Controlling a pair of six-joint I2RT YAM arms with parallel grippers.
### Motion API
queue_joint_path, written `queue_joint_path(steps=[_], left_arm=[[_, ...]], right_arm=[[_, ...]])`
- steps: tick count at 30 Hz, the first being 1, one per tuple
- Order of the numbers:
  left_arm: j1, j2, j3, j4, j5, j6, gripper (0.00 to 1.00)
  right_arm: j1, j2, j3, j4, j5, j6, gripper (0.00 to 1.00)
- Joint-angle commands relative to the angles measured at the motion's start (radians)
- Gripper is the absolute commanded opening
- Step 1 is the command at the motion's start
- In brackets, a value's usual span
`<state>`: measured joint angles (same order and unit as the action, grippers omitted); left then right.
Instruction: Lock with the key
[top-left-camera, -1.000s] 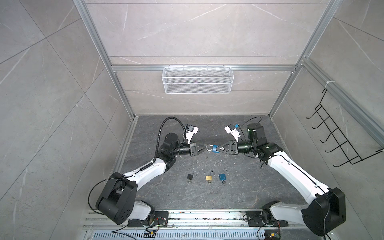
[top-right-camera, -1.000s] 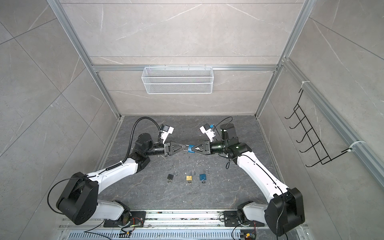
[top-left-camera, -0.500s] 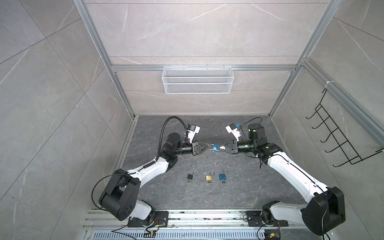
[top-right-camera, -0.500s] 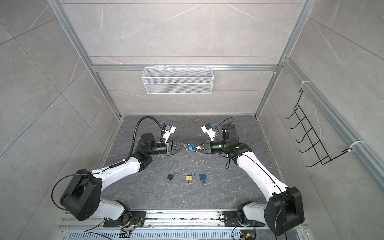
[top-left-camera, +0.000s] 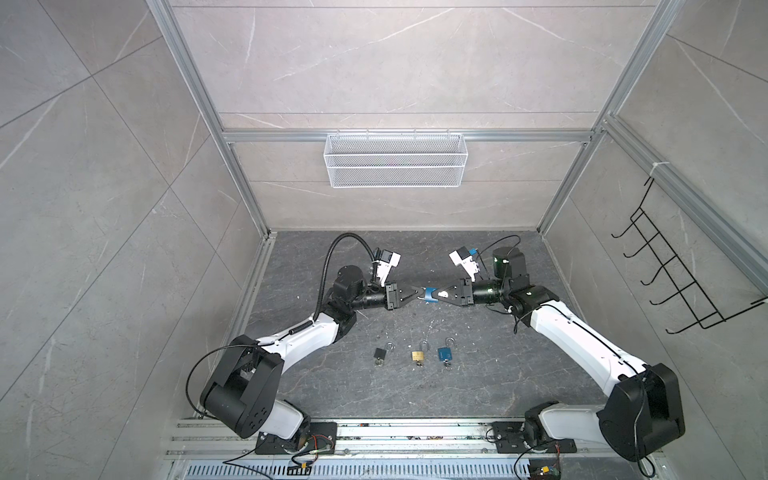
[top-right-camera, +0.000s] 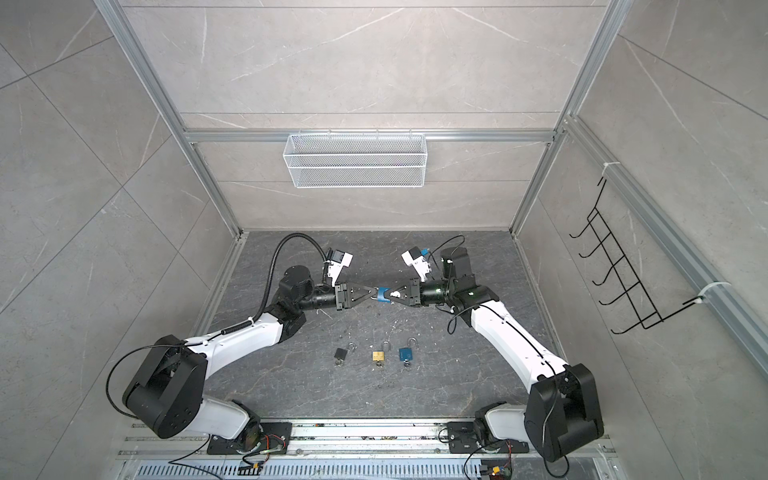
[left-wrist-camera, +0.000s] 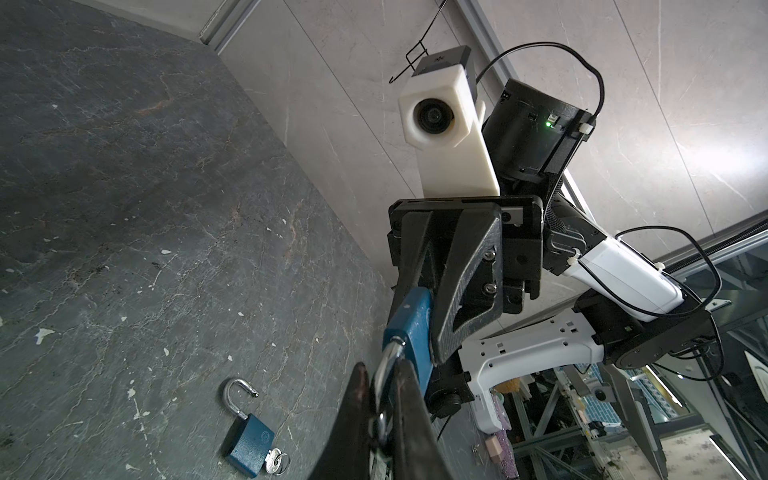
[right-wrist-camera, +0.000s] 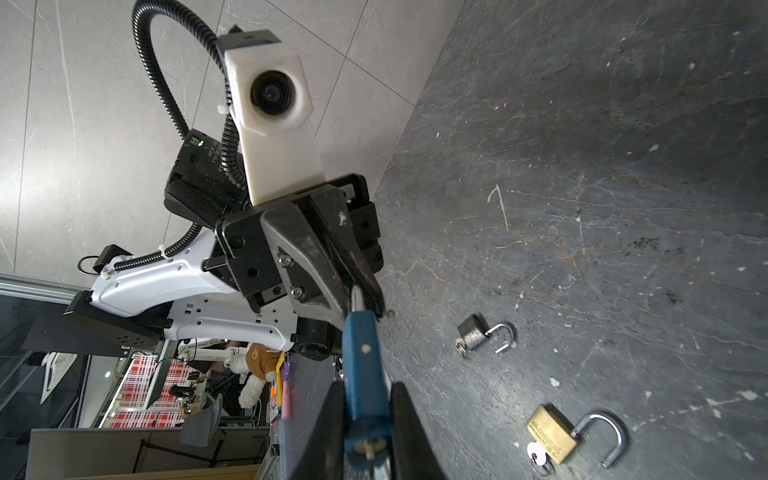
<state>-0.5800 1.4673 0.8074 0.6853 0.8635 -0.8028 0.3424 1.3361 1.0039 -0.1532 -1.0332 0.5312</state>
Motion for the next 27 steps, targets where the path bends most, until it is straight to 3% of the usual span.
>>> queue_joint_path(steps=[1,6,27], left_arm=[[-0.125,0.001,0.041,0.052,0.158,0.034,0.00],[-0.121,-0.022,0.018,0.092,0.160,0.023,0.11],[-0.040,-0.042,-0.057,0.216,0.150,-0.075,0.29]], right_arm=[[0.053,0.027,0.010,0.127,0.007,-0.007,0.00],[0.053,0.024,-0.003,0.121,0.001,-0.025,0.00],[0.015,-0.011,-0.023,0.084,0.019,-0.057,0.00]])
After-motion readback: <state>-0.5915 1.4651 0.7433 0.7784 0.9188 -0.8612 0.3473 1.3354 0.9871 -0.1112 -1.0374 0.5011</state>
